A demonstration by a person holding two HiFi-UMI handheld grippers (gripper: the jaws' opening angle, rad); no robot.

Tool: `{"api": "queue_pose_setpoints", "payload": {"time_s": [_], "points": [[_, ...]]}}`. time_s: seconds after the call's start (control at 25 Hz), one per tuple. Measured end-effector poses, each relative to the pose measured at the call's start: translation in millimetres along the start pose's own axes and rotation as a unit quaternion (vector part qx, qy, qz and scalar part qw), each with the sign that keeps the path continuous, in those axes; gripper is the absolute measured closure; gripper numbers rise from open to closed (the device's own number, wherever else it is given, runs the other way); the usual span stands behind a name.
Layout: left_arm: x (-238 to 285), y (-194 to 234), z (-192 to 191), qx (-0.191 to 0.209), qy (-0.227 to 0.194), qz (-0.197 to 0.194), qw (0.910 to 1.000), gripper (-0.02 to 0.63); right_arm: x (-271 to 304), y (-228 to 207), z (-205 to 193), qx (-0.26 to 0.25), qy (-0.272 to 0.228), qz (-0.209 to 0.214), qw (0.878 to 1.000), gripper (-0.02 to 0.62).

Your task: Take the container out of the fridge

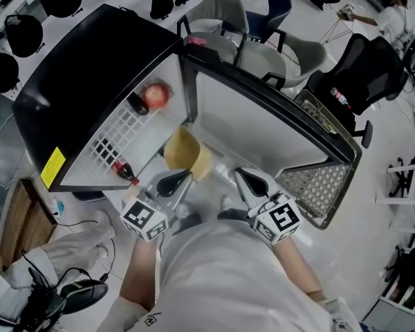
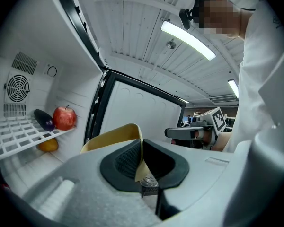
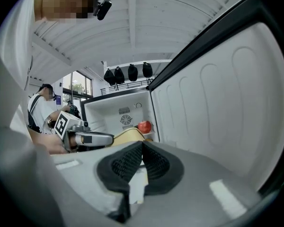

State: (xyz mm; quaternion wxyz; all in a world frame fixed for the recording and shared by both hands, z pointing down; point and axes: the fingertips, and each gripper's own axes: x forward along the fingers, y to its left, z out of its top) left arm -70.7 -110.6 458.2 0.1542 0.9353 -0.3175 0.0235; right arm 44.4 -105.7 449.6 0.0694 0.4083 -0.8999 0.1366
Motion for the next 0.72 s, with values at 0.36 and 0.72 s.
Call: {"api": "queue_pose_setpoints", "payload": {"time_s": [0.36,0.72], "points": [[-2.2,3.2,-8.1,-0.004,0.007,0.011,0.9999,0.581,2.5,2.7,-5.7,-0.004,0.009,0.005,1.000,0.595],[-4.7,8.7,-13.4,-0.009,0.011,0.018,0.9997,0.581,4.9,-0.7,-8.3,-0.004,0.012,0.000,1.000,0.595]]}}
